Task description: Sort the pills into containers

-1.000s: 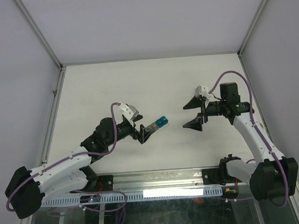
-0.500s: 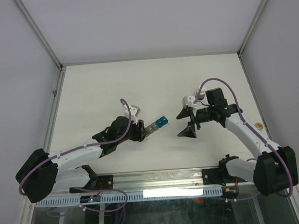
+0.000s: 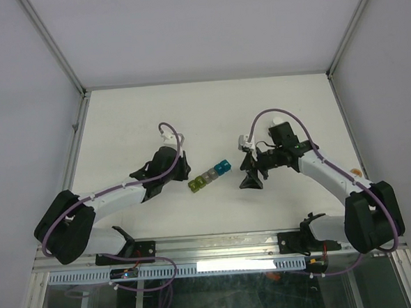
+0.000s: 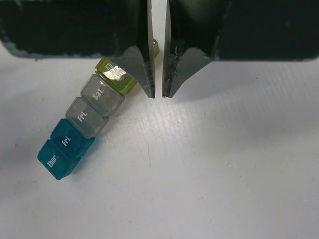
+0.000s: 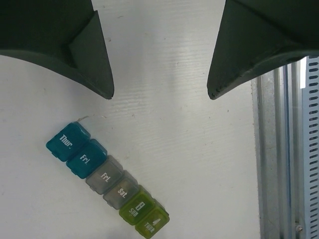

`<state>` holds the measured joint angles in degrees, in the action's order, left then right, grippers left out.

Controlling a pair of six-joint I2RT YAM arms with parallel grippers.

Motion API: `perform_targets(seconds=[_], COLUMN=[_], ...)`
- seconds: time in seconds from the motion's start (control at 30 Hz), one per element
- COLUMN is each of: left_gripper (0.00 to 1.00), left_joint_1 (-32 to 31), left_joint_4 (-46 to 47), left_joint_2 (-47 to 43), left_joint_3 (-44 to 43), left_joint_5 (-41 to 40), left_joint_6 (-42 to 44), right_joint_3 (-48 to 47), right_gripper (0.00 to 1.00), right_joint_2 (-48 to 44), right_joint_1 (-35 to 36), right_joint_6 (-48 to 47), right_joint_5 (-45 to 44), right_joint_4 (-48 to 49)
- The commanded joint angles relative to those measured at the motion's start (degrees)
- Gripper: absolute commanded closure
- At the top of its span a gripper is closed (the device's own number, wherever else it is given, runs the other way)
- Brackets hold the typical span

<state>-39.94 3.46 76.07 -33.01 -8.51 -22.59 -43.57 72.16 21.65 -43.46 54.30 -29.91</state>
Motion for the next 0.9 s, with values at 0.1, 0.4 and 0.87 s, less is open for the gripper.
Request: perform_targets(seconds=[0.1,0.4,0.87], left_gripper=[0.92,0.94,0.93], left_joint_1=[1.1,-0.7,-14.7], left_joint_4=[-2.0,-5.2,0.0], left_joint_2=[1.3,4.2,9.9], left_joint_3=[-2.0,-4.1,-9.1], left_joint_5=[3.8,7.4,12.2], left_joint_6=[-2.6,-7.8,-17.3], right_joint_3=[-5.0,-5.2,-4.9], right_gripper=[0.28,0.31,0.29], right_joint_2=[1.8,0.4,-2.3], right_joint_1=[1.1,0.9,-4.4], right_joint_6=[7.5,10.2,15.5], right_joint_5=[-5.9,-7.6,1.1], right_joint_4=[3.5,4.4,5.1])
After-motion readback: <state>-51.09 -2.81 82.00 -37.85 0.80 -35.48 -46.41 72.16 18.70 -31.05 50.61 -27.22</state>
